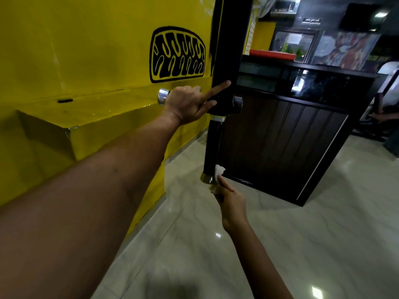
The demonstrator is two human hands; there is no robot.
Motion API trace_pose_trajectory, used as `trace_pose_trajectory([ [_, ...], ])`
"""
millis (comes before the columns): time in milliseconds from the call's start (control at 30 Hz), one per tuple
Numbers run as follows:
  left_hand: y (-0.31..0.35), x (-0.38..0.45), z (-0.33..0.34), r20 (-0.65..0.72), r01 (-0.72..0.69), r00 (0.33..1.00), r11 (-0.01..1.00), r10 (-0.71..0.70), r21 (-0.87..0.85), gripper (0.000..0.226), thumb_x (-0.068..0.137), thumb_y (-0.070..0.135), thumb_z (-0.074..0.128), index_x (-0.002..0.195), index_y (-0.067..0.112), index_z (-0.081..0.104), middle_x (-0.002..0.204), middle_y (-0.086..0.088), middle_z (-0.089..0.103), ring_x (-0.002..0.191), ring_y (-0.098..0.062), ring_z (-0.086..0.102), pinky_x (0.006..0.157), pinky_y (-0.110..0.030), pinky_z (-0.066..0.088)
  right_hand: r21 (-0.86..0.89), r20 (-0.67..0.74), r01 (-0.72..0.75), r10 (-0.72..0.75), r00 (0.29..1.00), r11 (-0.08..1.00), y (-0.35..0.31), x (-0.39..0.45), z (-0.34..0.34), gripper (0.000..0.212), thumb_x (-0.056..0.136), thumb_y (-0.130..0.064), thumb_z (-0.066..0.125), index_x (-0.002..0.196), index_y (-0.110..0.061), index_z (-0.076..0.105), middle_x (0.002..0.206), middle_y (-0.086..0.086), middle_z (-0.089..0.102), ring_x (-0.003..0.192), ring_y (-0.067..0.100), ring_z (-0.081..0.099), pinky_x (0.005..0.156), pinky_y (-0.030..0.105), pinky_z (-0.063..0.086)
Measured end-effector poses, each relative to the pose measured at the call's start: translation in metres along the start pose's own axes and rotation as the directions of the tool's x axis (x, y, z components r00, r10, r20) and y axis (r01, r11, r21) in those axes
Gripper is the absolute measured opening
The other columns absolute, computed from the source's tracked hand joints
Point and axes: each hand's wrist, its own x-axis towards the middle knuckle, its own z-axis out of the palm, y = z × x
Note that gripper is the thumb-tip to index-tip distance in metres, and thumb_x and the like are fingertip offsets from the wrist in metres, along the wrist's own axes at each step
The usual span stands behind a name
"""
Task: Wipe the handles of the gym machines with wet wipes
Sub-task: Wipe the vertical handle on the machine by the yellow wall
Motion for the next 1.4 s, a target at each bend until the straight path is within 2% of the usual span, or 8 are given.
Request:
trace_pose_trajectory([
  [100, 0.000, 0.000, 0.000, -0.002, -0.002, 1.000, 1.000, 0.002, 0.004, 0.051, 0.098, 0.053, 0.003, 0.143, 0.032, 0.014, 0.059, -0.013, 0.050, 0.044, -0.023, 0.044, 0.045, -0.025, 0.029, -0.593, 0.135, 0.518, -0.558, 0.819, 0.616, 0.021, -0.007, 0.001, 0.039, 0.087, 0.005, 0.057, 0.118, -0.018, 0.056, 0.111, 0.015, 0.067, 0.080, 0.002, 0.064, 0.073, 0.009, 0.048],
  [167, -0.001, -0.001, -0.001, -0.006, 0.001, 1.000, 1.000, -0.001, 0.006, 0.051, 0.098, 0.053, 0.003, 0.143, 0.032, 0.014, 0.059, -0.013, 0.050, 0.045, -0.022, 0.043, 0.046, -0.025, 0.028, -0.687, 0.312, 0.655, -0.685, 0.658, 0.315, 0.034, -0.002, -0.002, 0.045, 0.079, 0.011, 0.064, 0.117, -0.013, 0.059, 0.115, 0.016, 0.065, 0.090, 0.010, 0.067, 0.087, 0.014, 0.047],
  [267, -0.002, -0.001, -0.001, 0.002, -0.003, 1.000, 1.000, 0.003, 0.007, 0.051, 0.098, 0.053, 0.005, 0.143, 0.031, 0.016, 0.059, -0.013, 0.050, 0.044, -0.024, 0.046, 0.045, -0.025, 0.029, -0.682, 0.295, 0.663, -0.714, 0.635, 0.309, 0.036, 0.000, 0.002, 0.042, 0.077, 0.010, 0.067, 0.116, -0.006, 0.061, 0.119, 0.014, 0.062, 0.100, 0.021, 0.066, 0.084, 0.033, 0.053],
  [400, -0.001, 0.000, 0.000, -0.002, -0.009, 1.000, 1.000, 0.009, 0.008, 0.051, 0.098, 0.053, 0.005, 0.143, 0.032, 0.016, 0.059, -0.013, 0.050, 0.043, -0.024, 0.047, 0.045, -0.024, 0.029, -0.682, 0.332, 0.694, -0.749, 0.574, 0.230, 0.038, 0.000, 0.009, 0.041, 0.077, 0.009, 0.068, 0.116, -0.004, 0.061, 0.120, 0.015, 0.062, 0.097, 0.020, 0.067, 0.083, 0.030, 0.053],
  [567, -0.002, 0.000, 0.001, -0.014, -0.003, 1.000, 1.000, 0.003, 0.012, 0.051, 0.098, 0.054, 0.004, 0.143, 0.032, 0.016, 0.059, -0.013, 0.050, 0.043, -0.023, 0.046, 0.044, -0.024, 0.030, -0.532, 0.050, 0.546, -0.620, 0.783, 0.647, 0.026, 0.002, 0.014, 0.030, 0.086, -0.002, 0.061, 0.115, -0.010, 0.059, 0.119, 0.009, 0.063, 0.098, 0.008, 0.066, 0.081, 0.019, 0.054],
  [733, -0.002, 0.000, 0.001, -0.015, -0.002, 1.000, 1.000, 0.002, 0.007, 0.052, 0.098, 0.054, 0.004, 0.143, 0.031, 0.016, 0.059, -0.012, 0.050, 0.043, -0.023, 0.045, 0.044, -0.025, 0.030, -0.449, -0.005, 0.510, -0.574, 0.819, 0.733, 0.026, 0.005, 0.016, 0.029, 0.088, -0.001, 0.058, 0.114, -0.011, 0.059, 0.120, 0.010, 0.063, 0.103, 0.003, 0.062, 0.086, 0.016, 0.050],
  [1033, -0.003, 0.000, 0.001, -0.023, -0.017, 1.000, 1.000, 0.018, 0.016, 0.051, 0.099, 0.052, 0.006, 0.142, 0.030, 0.019, 0.057, -0.010, 0.049, 0.041, -0.022, 0.044, 0.044, -0.023, 0.027, -0.659, 0.541, 0.752, -0.704, 0.459, -0.016, 0.033, 0.009, -0.010, 0.043, 0.071, 0.016, 0.070, 0.110, -0.001, 0.065, 0.122, 0.017, 0.061, 0.110, 0.027, 0.060, 0.086, 0.037, 0.054],
  [1400, -0.002, 0.000, 0.002, -0.036, -0.003, 0.999, 1.000, 0.004, 0.018, 0.051, 0.098, 0.053, 0.006, 0.143, 0.032, 0.017, 0.058, -0.011, 0.050, 0.043, -0.023, 0.045, 0.044, -0.025, 0.029, -0.557, 0.725, 0.791, -0.612, 0.317, -0.251, 0.014, 0.024, -0.015, 0.025, 0.080, 0.003, 0.065, 0.105, 0.002, 0.068, 0.115, 0.018, 0.065, 0.099, 0.027, 0.067, 0.078, 0.033, 0.058],
])
